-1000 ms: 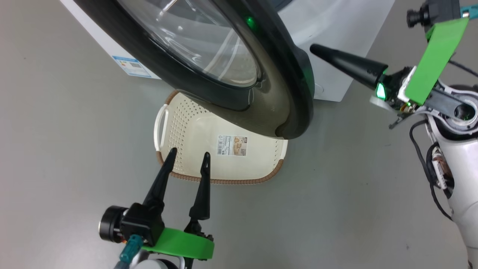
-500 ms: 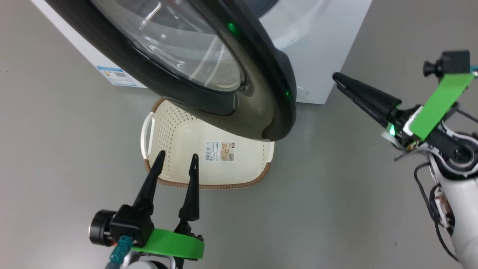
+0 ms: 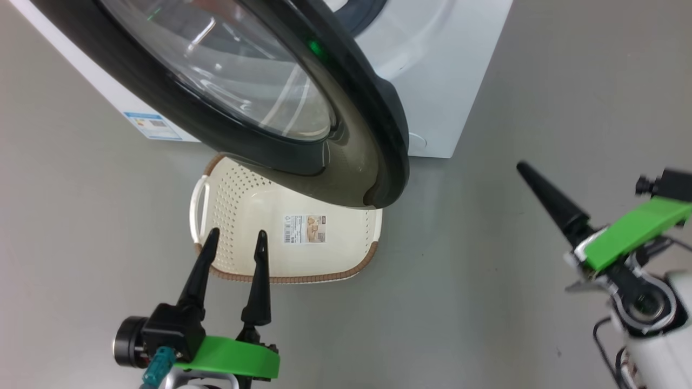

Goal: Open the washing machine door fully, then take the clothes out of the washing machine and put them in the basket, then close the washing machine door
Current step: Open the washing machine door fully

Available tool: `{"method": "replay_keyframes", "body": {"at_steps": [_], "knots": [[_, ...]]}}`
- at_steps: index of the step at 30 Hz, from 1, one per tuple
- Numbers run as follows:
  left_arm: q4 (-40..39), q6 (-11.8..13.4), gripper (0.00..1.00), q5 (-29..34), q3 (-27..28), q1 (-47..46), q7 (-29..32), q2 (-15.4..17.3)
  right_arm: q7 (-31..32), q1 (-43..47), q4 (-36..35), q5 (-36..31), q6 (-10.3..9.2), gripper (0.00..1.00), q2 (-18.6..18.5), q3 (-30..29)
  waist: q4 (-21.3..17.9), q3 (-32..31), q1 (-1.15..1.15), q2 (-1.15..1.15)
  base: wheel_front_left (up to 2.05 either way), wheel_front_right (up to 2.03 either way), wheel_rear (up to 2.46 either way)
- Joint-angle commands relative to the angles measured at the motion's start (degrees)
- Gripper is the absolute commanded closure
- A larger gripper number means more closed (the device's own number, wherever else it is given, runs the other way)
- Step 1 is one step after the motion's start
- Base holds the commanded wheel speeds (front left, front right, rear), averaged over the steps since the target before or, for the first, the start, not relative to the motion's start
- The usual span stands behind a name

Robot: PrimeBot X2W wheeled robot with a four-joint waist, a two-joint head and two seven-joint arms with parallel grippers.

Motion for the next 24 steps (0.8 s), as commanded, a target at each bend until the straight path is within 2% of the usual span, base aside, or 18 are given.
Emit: {"method": "replay_keyframes", "body": {"at_steps": [1, 9, 10, 13, 16, 17, 20, 21, 24], "knots": [[-1.2, -0.5, 0.0, 0.8, 2.2, 0.5, -0.5, 0.7, -2.3, 1.8, -1.3, -1.6, 0.44, 0.0, -0.8, 2.1, -0.5, -0.4, 0.0, 0.0, 0.0, 0.0, 0.0], [-0.9, -0.8, 0.0, 1.0, 2.8, 1.0, -0.5, 0.7, -18.0, 5.4, -0.1, -9.0, 0.44, 0.0, -5.0, 10.3, -1.2, -1.2, 0.0, 0.0, 0.0, 0.0, 0.0], [-0.8, -0.7, 0.0, 1.0, 3.0, 1.1, -0.5, 0.7, -23.0, 5.7, 0.1, -11.8, 0.44, 0.0, -6.6, 13.5, -1.3, -1.4, 0.0, 0.0, 0.0, 0.0, 0.0], [-0.7, -0.8, 0.0, 1.1, 3.3, 1.3, -0.5, 0.7, -30.4, 5.7, 1.4, -15.8, 0.44, 0.0, -8.9, 18.3, -1.3, -1.7, 0.0, 0.0, 0.0, 0.0, 0.0], [-0.6, -0.8, 0.0, 1.2, 3.6, 1.5, -0.5, 0.7, -33.1, 5.3, 3.3, -18.6, 0.44, 0.0, -9.7, 20.1, -1.4, -2.0, 0.0, 0.0, 0.0, 0.0, 0.0], [-0.6, -0.7, 0.0, 1.2, 3.7, 1.6, -0.5, 0.7, -33.3, 5.2, 3.8, -20.2, 0.44, 0.0, -9.8, 19.8, -1.5, -2.0, 0.0, 0.0, 0.0, 0.0, 0.0], [-0.7, -0.7, 0.0, 1.4, 4.1, 1.8, -0.5, 0.7, -33.4, 6.0, 3.2, -25.4, 0.44, 0.0, -7.3, 13.0, -1.7, -2.1, 0.0, 0.0, 0.0, 0.0, 0.0], [-0.7, -0.7, 0.0, 1.4, 4.1, 1.8, -0.5, 0.7, -33.4, 6.0, 3.2, -25.4, 0.44, 0.0, -7.3, 13.0, -1.7, -2.1, 0.0, 0.0, 0.0, 0.0, 0.0], [-0.7, -0.7, 0.0, 1.6, 4.3, 2.0, -0.5, 0.7, -33.4, 8.0, 1.7, -32.4, 0.44, 0.0, -4.6, 6.8, -1.7, -2.1, 0.0, 0.0, 0.0, 0.0, 0.0]]}}
